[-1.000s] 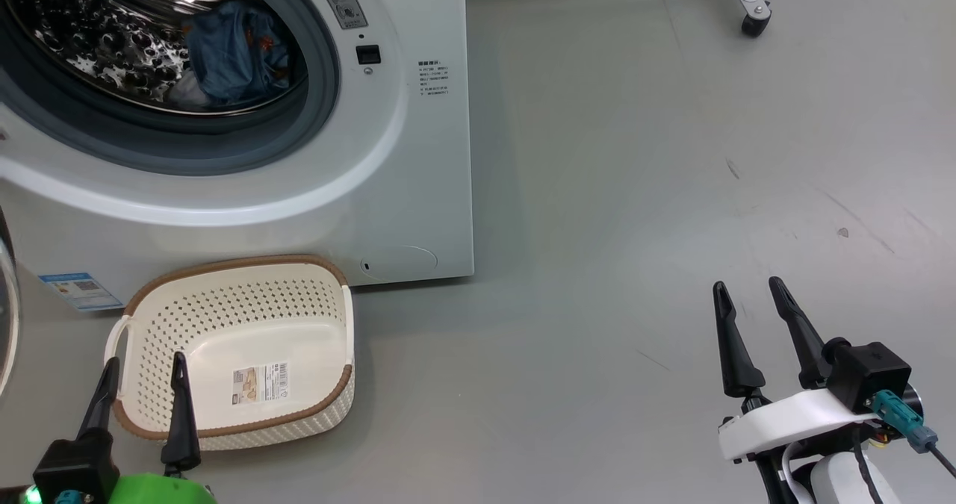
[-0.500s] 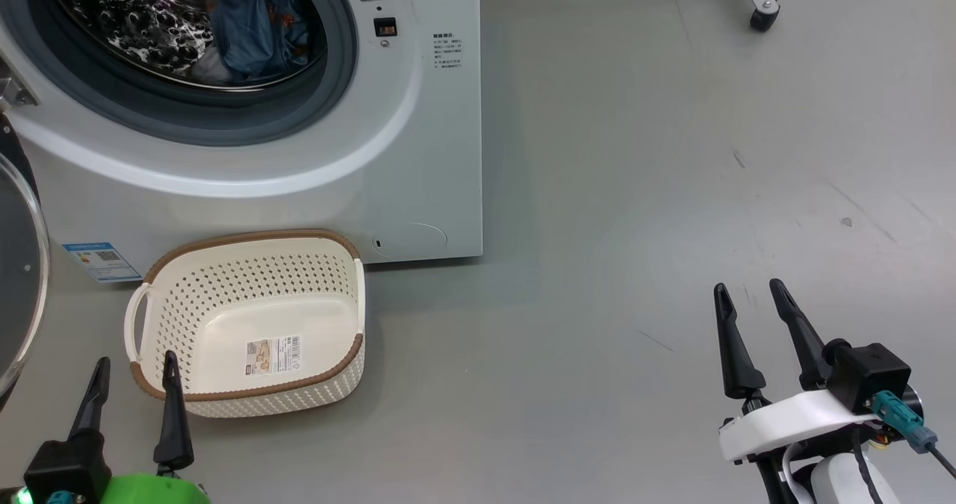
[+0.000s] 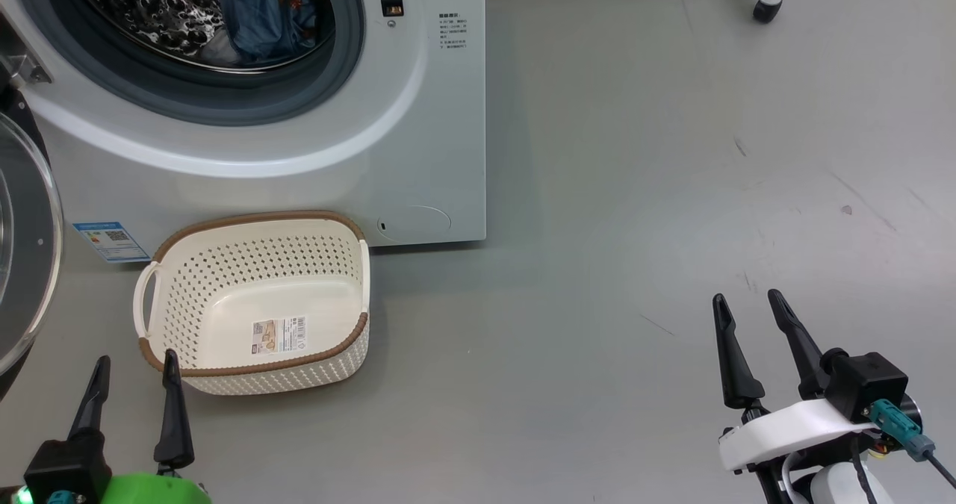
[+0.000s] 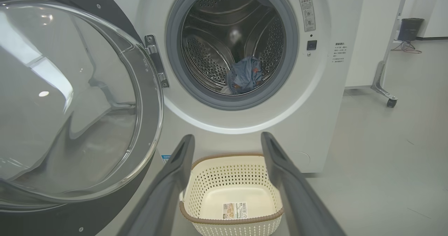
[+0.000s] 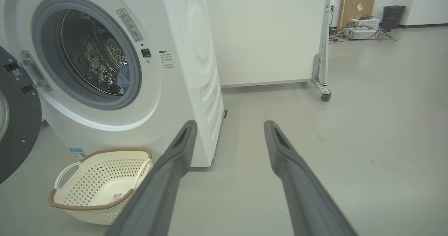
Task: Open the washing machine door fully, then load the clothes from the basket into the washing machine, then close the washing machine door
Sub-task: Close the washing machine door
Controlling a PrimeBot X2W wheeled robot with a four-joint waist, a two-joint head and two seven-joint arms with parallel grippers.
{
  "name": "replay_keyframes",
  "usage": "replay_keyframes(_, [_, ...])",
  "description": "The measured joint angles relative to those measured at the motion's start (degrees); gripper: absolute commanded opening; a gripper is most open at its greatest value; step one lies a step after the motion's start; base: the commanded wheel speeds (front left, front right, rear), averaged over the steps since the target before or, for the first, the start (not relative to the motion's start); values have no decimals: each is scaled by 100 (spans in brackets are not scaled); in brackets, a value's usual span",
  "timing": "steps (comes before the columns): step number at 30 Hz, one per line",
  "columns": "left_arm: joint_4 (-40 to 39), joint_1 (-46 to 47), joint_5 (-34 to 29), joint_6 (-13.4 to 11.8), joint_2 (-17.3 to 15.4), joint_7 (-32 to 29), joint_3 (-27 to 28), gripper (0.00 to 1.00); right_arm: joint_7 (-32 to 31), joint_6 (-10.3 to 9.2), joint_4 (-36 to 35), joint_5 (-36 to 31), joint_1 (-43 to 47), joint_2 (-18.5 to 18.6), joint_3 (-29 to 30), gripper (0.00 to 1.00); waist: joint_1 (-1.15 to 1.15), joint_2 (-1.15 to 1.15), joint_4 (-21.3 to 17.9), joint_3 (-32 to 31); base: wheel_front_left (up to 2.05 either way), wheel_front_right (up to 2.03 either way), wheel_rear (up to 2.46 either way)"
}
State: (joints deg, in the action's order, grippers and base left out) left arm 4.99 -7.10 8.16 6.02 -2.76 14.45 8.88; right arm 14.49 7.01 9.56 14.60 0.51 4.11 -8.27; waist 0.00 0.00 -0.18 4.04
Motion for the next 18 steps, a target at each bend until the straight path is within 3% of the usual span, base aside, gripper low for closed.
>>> replay_keyframes(18, [-32, 3, 0, 1, 8, 0, -170, 100, 0, 0, -13, 0, 0, 15, 59, 100, 0, 0, 85, 30, -3, 3, 0])
